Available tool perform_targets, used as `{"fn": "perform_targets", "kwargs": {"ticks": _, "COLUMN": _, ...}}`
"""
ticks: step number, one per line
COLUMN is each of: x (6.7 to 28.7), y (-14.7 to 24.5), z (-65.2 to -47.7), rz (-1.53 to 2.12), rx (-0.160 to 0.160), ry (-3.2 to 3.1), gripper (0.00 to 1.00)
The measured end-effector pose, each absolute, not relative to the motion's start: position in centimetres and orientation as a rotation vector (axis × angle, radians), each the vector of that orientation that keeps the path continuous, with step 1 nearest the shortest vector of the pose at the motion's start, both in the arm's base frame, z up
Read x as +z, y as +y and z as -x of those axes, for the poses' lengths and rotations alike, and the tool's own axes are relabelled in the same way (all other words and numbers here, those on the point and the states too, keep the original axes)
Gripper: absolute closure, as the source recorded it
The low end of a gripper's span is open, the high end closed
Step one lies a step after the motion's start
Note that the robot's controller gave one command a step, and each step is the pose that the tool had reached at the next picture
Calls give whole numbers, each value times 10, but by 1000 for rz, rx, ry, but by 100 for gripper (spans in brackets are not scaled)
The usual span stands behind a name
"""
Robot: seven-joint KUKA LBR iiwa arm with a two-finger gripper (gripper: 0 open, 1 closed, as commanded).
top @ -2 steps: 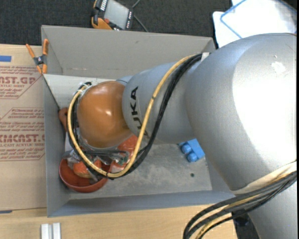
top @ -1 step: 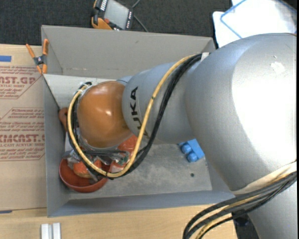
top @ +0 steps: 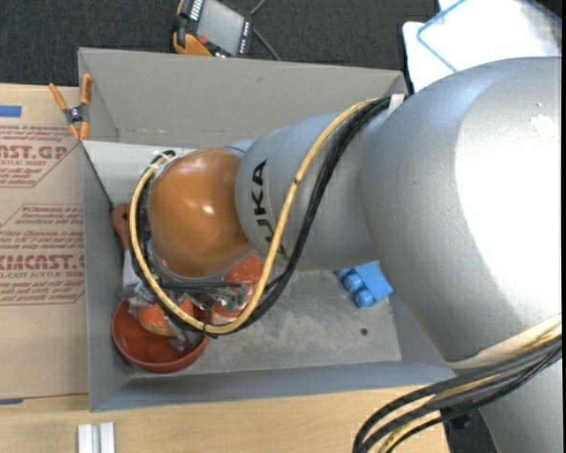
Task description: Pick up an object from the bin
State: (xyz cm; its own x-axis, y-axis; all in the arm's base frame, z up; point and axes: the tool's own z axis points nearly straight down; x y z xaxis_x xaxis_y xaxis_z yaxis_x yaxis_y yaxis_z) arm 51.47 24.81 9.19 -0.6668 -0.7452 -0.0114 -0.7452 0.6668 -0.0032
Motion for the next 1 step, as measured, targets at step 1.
{"fn": "perform_targets", "kwargs": {"ticks": 1, "x": 104, "y": 248, "z": -515, "rz": 1276, "rx": 4, "ry": 2856, "gripper": 100}}
